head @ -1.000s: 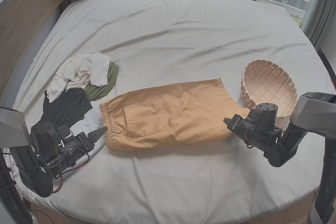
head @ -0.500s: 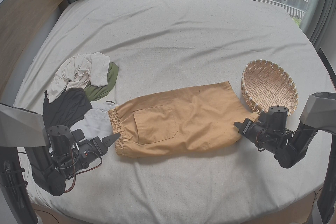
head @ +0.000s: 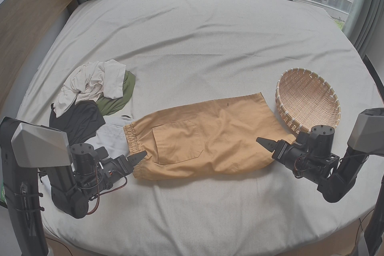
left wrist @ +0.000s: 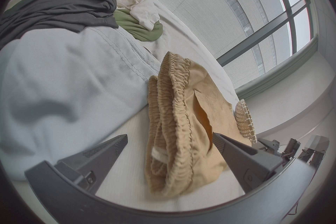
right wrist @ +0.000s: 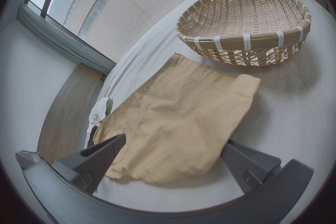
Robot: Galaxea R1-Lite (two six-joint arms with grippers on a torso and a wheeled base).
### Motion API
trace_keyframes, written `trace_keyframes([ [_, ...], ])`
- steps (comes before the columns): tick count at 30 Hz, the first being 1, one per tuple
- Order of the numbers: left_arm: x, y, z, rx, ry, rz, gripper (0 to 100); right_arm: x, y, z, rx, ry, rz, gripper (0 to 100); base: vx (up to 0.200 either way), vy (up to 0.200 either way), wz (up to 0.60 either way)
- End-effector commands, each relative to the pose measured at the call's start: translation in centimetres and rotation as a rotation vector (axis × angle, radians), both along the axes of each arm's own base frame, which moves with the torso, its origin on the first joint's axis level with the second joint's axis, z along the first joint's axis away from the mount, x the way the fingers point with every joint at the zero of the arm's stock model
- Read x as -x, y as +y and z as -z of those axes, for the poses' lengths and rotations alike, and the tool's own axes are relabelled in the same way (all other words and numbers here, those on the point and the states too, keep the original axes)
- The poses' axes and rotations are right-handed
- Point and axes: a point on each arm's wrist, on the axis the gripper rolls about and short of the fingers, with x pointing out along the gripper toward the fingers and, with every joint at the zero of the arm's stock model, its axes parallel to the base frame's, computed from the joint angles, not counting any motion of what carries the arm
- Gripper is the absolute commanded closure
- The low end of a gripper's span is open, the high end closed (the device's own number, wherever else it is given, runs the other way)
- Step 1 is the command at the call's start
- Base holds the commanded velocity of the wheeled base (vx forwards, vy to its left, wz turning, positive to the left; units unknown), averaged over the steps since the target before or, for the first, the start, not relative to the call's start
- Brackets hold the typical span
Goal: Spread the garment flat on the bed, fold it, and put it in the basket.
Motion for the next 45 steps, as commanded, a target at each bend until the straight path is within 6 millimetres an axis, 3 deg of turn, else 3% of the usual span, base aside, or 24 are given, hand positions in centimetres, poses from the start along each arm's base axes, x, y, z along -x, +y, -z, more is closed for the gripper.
trace_keyframes([
  [1, -1.1, -0.3, 1.4, 0.002, 0.007, 0.001, 0, 0.8, 0.3, -1.2, -0.011, -0.029, -0.017, 0, 0.0, 0.0, 0.0],
  [19, -3.5, -3.3, 0.7, 0.067, -0.047, 0.052, 0, 1.8, -0.2, -0.7, -0.006, -0.02, -0.013, 0, 0.0, 0.0, 0.0],
  [20, -3.6, -3.3, 0.7, 0.066, -0.042, 0.052, 100, 1.9, -0.3, -0.6, -0.003, -0.013, -0.008, 0, 0.0, 0.0, 0.0],
  [27, -3.4, -2.9, 0.4, 0.065, -0.041, 0.033, 100, 2.6, -0.7, -0.5, -0.001, -0.01, -0.004, 0, 0.0, 0.0, 0.0],
  [31, -2.0, -2.3, -1.8, 0.076, -0.055, 0.019, 100, 3.3, -1.0, -0.5, 0.002, -0.019, -0.006, 0, 0.0, 0.0, 0.0],
  [32, -1.1, -2.1, -3.4, 0.095, -0.07, 0.016, 100, 3.3, -1.0, -0.4, 0.0, -0.021, -0.006, 0, 0.0, 0.0, 0.0],
  [36, 1.0, -1.4, -6.2, 0.102, -0.072, 0.016, 100, 3.1, -0.9, -0.5, -0.003, -0.03, -0.004, 0, 0.0, 0.0, 0.0],
  [43, 2.5, 1.7, -7.7, 0.08, -0.011, -0.071, 100, 2.6, -0.5, -0.3, -0.005, -0.036, -0.012, 0, 0.0, 0.0, 0.0],
  [45, 2.6, 3.5, -7.8, 0.07, 0.005, -0.126, 100, 2.1, -0.3, -0.2, -0.007, -0.04, -0.013, 0, 0.0, 0.0, 0.0],
])
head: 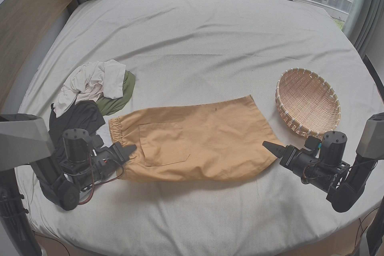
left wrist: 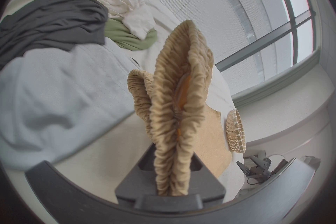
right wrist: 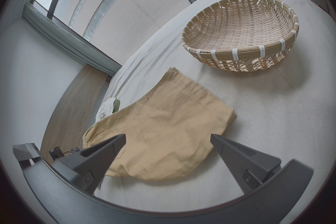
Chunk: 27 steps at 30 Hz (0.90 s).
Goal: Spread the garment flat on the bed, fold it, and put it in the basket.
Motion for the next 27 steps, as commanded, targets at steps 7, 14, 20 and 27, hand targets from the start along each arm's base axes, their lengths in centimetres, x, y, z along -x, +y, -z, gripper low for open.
trace_keyframes([
  [7, 2.7, 4.4, -2.2, -0.016, -0.011, -0.094, 100, -1.1, 0.7, 0.0, -0.012, -0.025, -0.01, 0, 0.0, 0.0, 0.0],
  [14, 2.8, 6.0, -2.1, -0.02, 0.003, -0.148, 100, -1.2, 0.7, 0.0, -0.012, -0.026, -0.01, 0, 0.0, 0.0, 0.0],
  [20, 2.9, 6.2, -2.0, -0.022, 0.018, -0.154, 100, -1.2, 0.8, -0.1, -0.013, -0.028, -0.013, 0, 0.0, 0.0, 0.0],
  [27, 2.0, 4.2, -2.9, -0.019, -0.028, -0.088, 100, -0.9, 1.4, 0.0, -0.017, -0.024, -0.035, 0, 0.0, 0.0, 0.0],
])
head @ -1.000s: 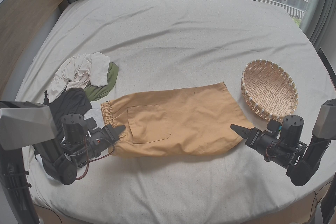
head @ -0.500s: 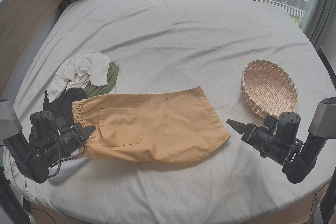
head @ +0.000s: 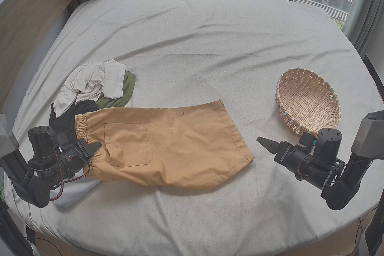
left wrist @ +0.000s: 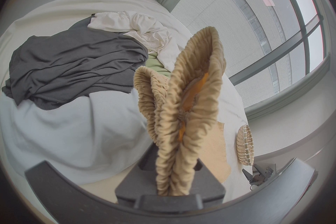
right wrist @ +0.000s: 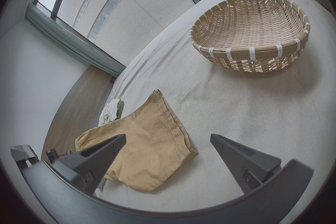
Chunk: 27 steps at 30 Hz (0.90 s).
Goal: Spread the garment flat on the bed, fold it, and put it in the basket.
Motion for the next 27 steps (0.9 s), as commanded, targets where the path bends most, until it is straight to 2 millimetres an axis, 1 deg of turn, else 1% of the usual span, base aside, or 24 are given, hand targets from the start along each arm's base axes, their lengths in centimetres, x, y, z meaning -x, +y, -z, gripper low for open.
trace_keyframes([
  [1, -0.7, -1.6, -0.7, 0.002, -0.036, 0.051, 100, 0.2, 0.4, 0.1, -0.002, 0.002, -0.016, 0, 0.0, 0.0, 0.0],
  [4, -0.9, -3.3, -1.2, 0.003, -0.056, 0.105, 100, 0.2, 0.5, 0.1, -0.002, 0.002, -0.019, 0, 0.0, 0.0, 0.0],
  [8, -1.3, -6.0, -2.1, 0.007, -0.079, 0.191, 100, 0.2, 0.8, 0.1, -0.008, -0.015, -0.025, 0, 0.0, 0.0, 0.0],
  [9, -1.4, -6.5, -2.2, 0.008, -0.082, 0.203, 100, 0.2, 0.8, 0.2, -0.008, -0.013, -0.026, 0, 0.0, 0.0, 0.0],
  [10, -1.6, -7.4, -2.5, 0.009, -0.09, 0.229, 100, 0.1, 0.9, 0.3, -0.008, -0.013, -0.026, 0, 0.0, 0.0, 0.0],
  [11, -1.6, -7.4, -2.5, 0.009, -0.09, 0.229, 100, 0.1, 0.9, 0.3, -0.008, -0.013, -0.026, 0, 0.0, 0.0, 0.0],
  [12, -1.9, -8.8, -3.0, 0.015, -0.109, 0.271, 100, 0.1, 1.1, 0.7, -0.009, -0.009, -0.033, 0, 0.0, 0.0, 0.0],
  [13, -1.9, -8.8, -3.0, 0.015, -0.109, 0.271, 100, 0.1, 1.1, 0.7, -0.009, -0.009, -0.033, 0, 0.0, 0.0, 0.0],
  [14, -2.2, -10.0, -3.6, 0.021, -0.13, 0.303, 100, 0.1, 1.2, 1.1, -0.009, -0.009, -0.036, 0, 0.0, 0.0, 0.0],
  [15, -2.3, -10.4, -3.7, 0.022, -0.132, 0.313, 100, 0.1, 1.3, 1.2, -0.01, -0.011, -0.038, 0, 0.0, 0.0, 0.0],
  [16, -2.5, -11.2, -3.8, 0.025, -0.131, 0.334, 100, 0.0, 1.3, 1.3, -0.011, -0.015, -0.04, 0, 0.0, 0.0, 0.0],
  [18, -2.9, -12.5, -3.9, 0.026, -0.129, 0.367, 100, -0.1, 1.4, 1.5, -0.012, -0.016, -0.04, 0, 0.0, 0.0, 0.0],
  [20, -3.2, -13.2, -3.9, 0.028, -0.132, 0.38, 100, -0.1, 1.4, 1.5, -0.012, -0.016, -0.04, 0, 0.0, 0.0, 0.0],
  [21, -3.8, -14.2, -3.9, 0.03, -0.138, 0.4, 100, -0.2, 1.4, 1.4, -0.016, -0.021, -0.039, 0, 0.0, 0.0, 0.0],
  [23, -4.5, -15.4, -3.8, 0.033, -0.144, 0.42, 100, -0.3, 1.5, 1.3, -0.017, -0.026, -0.041, 0, 0.0, 0.0, 0.0],
  [24, -4.5, -15.4, -3.8, 0.033, -0.144, 0.42, 100, -0.3, 1.5, 1.3, -0.017, -0.026, -0.041, 0, 0.0, 0.0, 0.0],
  [25, -5.2, -16.7, -3.6, 0.033, -0.147, 0.434, 100, -0.3, 1.5, 1.3, -0.021, -0.026, -0.04, 0, 0.0, 0.0, 0.0],
  [27, -5.6, -17.9, -3.4, 0.034, -0.146, 0.448, 100, -0.3, 1.5, 1.3, -0.027, -0.022, -0.037, 0, 0.0, 0.0, 0.0],
])
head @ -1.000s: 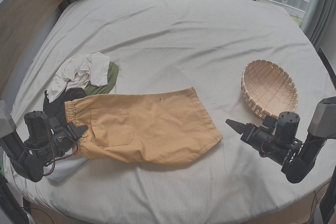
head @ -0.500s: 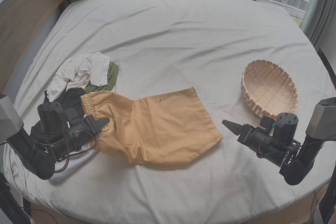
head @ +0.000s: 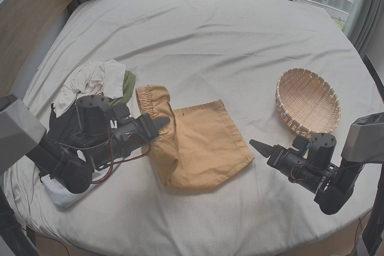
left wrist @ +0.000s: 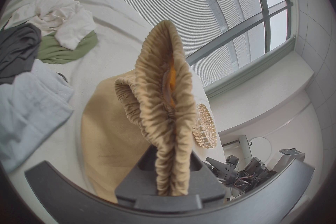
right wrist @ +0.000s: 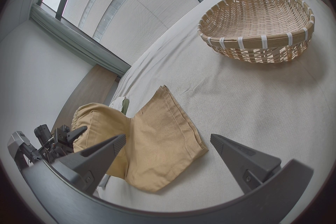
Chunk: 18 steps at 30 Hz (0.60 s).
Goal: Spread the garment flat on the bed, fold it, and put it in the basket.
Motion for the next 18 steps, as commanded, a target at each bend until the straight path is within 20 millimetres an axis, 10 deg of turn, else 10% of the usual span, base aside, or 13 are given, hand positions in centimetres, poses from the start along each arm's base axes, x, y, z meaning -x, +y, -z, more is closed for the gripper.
trace_keyframes([
  [1, -1.5, -3.8, 1.5, -0.011, 0.015, 0.06, 100, -0.1, 0.0, 0.2, -0.009, 0.008, 0.003, 0, 0.0, 0.0, 0.0],
  [18, -3.7, -8.2, 3.8, -0.021, 0.016, 0.078, 100, -0.4, -0.2, 0.1, -0.012, 0.001, 0.012, 0, 0.0, 0.0, 0.0],
])
